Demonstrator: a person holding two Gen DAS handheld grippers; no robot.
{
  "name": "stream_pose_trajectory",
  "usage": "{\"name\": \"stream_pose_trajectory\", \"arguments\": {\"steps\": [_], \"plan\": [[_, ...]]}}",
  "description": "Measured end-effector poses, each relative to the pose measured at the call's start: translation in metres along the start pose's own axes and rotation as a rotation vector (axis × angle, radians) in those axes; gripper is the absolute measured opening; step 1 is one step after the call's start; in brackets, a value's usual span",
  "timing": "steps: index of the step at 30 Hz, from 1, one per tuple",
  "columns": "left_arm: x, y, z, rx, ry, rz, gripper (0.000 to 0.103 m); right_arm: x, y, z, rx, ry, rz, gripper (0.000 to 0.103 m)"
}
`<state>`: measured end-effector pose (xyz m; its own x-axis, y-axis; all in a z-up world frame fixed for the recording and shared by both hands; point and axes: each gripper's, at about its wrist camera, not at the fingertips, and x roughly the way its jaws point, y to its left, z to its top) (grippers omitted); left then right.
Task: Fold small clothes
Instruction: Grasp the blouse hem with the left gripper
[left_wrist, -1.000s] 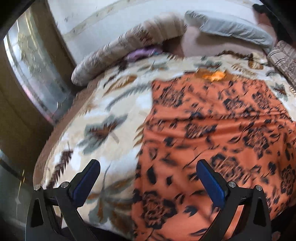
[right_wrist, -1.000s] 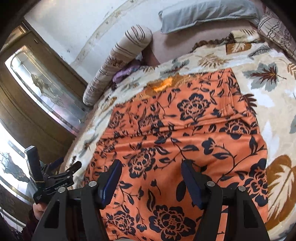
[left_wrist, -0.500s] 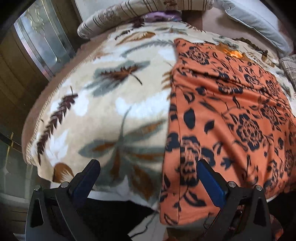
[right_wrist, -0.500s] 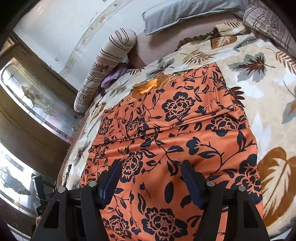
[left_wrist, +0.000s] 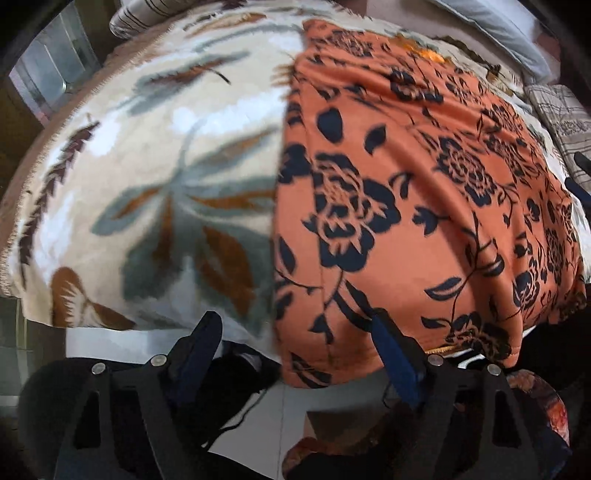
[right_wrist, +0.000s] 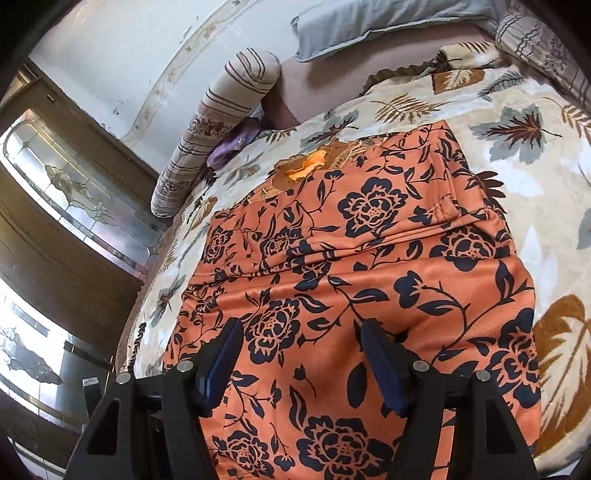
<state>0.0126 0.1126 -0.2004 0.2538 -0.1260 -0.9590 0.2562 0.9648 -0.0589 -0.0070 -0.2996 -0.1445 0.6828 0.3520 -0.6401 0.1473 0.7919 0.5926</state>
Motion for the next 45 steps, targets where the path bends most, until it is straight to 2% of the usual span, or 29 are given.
{"name": "stream_pose_trajectory", "arguments": {"steps": [1,3,5,7,8,9,13,14,16,18,21,22,24,25,29,31,32,36,38,40,41,42,43,45], "plan": [[0.003,-0.001,-0.001,0.0,0.008,-0.006,0.076,-0.001,-0.002,0.0,0.006,-0.003,0.0,0.071],[0.008,-0.003,-0.002,0.007,0.028,-0.032,0.053,-0.004,-0.006,0.001,0.024,-0.014,-0.002,0.071],[0.006,-0.004,-0.003,0.01,0.021,-0.032,0.047,-0.007,-0.01,0.002,0.038,-0.021,-0.005,0.071],[0.003,-0.002,-0.002,0.005,0.015,-0.037,0.025,-0.01,-0.014,0.004,0.046,-0.031,-0.01,0.071],[-0.001,-0.001,-0.001,-0.007,0.011,-0.08,0.015,-0.012,-0.015,0.004,0.049,-0.035,-0.013,0.071],[-0.003,0.002,0.002,-0.015,0.011,-0.104,0.011,-0.015,-0.018,0.005,0.054,-0.043,-0.017,0.071],[-0.007,-0.004,0.006,0.007,0.01,-0.104,0.011,-0.03,-0.033,0.005,0.082,-0.074,-0.04,0.07],[-0.006,-0.004,0.007,0.0,0.019,-0.095,0.014,-0.034,-0.036,0.005,0.089,-0.08,-0.045,0.07],[0.001,-0.001,0.01,-0.021,0.044,-0.108,0.042,-0.044,-0.046,0.003,0.112,-0.095,-0.064,0.071],[0.002,0.003,0.009,-0.024,0.043,-0.127,0.051,-0.055,-0.06,0.001,0.138,-0.09,-0.091,0.07],[-0.002,-0.006,0.011,0.01,0.019,-0.132,0.049,-0.072,-0.077,-0.007,0.169,-0.054,-0.102,0.071],[-0.003,-0.013,0.013,0.016,0.01,-0.141,0.038,-0.076,-0.083,-0.011,0.174,-0.022,-0.109,0.071],[-0.004,-0.02,0.02,0.031,0.0,-0.137,0.022,-0.082,-0.09,-0.02,0.166,0.044,-0.152,0.07],[-0.006,-0.022,0.022,0.037,-0.002,-0.133,0.02,-0.087,-0.095,-0.026,0.158,0.081,-0.185,0.071],[-0.003,-0.024,0.031,0.036,0.011,-0.144,0.021,-0.098,-0.11,-0.045,0.17,0.162,-0.239,0.07],[0.003,-0.024,0.033,0.035,0.021,-0.166,0.032,-0.097,-0.118,-0.053,0.21,0.185,-0.204,0.07],[0.006,-0.023,0.035,0.038,0.023,-0.174,0.035,-0.093,-0.12,-0.056,0.225,0.199,-0.189,0.07],[0.012,-0.033,0.033,0.062,0.014,-0.162,0.037,-0.067,-0.12,-0.072,0.267,0.289,-0.166,0.07],[0.013,-0.034,0.034,0.059,0.002,-0.154,0.029,-0.057,-0.116,-0.079,0.275,0.322,-0.189,0.065],[0.012,-0.032,0.032,0.056,-0.006,-0.141,0.012,-0.049,-0.109,-0.084,0.238,0.359,-0.241,0.037],[0.012,-0.029,0.032,0.048,-0.008,-0.146,0.01,-0.049,-0.106,-0.085,0.215,0.364,-0.259,0.032],[0.011,-0.026,0.032,0.043,-0.01,-0.16,0.009,-0.051,-0.103,-0.085,0.198,0.362,-0.251,0.015],[0.009,-0.024,0.032,0.042,-0.013,-0.172,0.008,-0.054,-0.1,-0.085,0.191,0.357,-0.228,0.008],[0.003,-0.023,0.034,0.053,-0.023,-0.203,0.008,-0.061,-0.093,-0.082,0.167,0.337,-0.216,0.008]]}}
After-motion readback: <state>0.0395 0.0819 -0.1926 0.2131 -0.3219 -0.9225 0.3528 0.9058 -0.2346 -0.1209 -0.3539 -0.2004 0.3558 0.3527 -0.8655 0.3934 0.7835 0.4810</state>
